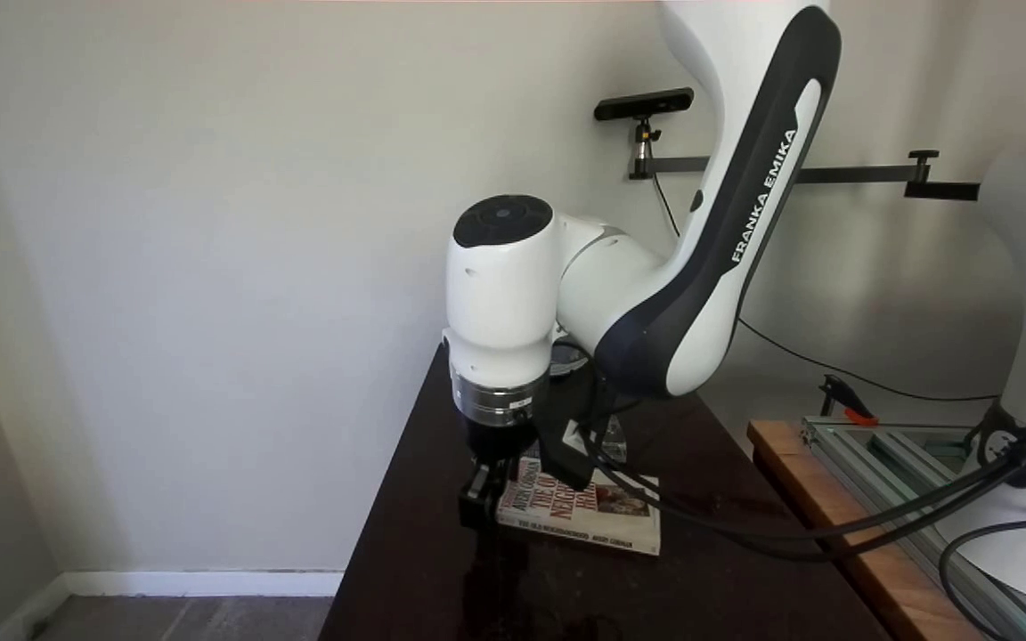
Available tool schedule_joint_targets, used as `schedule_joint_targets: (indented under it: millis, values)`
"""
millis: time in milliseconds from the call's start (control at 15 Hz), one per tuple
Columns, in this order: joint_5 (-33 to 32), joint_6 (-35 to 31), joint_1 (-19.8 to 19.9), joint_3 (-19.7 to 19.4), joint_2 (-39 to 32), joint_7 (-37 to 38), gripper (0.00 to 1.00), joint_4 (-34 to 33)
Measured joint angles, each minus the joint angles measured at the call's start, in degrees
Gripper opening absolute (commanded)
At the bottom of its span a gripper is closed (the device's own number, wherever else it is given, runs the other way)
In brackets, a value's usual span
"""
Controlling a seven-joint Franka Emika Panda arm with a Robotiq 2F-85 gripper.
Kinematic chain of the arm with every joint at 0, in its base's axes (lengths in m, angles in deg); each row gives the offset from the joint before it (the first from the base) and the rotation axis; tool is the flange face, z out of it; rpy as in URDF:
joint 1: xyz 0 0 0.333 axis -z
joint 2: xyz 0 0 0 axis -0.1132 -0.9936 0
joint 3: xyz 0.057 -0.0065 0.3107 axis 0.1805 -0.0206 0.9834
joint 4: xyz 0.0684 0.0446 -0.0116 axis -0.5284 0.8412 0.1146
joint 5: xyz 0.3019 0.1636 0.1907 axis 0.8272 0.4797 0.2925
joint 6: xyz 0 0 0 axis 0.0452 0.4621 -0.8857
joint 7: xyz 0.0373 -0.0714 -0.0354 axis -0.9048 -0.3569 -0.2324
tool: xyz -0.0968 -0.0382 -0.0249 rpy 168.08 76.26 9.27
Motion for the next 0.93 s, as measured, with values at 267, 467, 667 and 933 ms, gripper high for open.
schedule_joint_targets:
  millis: [267,467,667,933]
  values:
    - [0.7,0.0,-0.2,0.0,0.2,0.0,0.16,-0.7]
    - [1.9,0.2,-0.2,0.0,0.2,-0.5,0.07,-1.0]
    - [2.8,0.4,-0.2,0.0,0.2,-1.0,0.33,-1.4]
    - [3.8,0.8,-0.2,-0.2,-0.2,-1.3,0.69,-1.4]
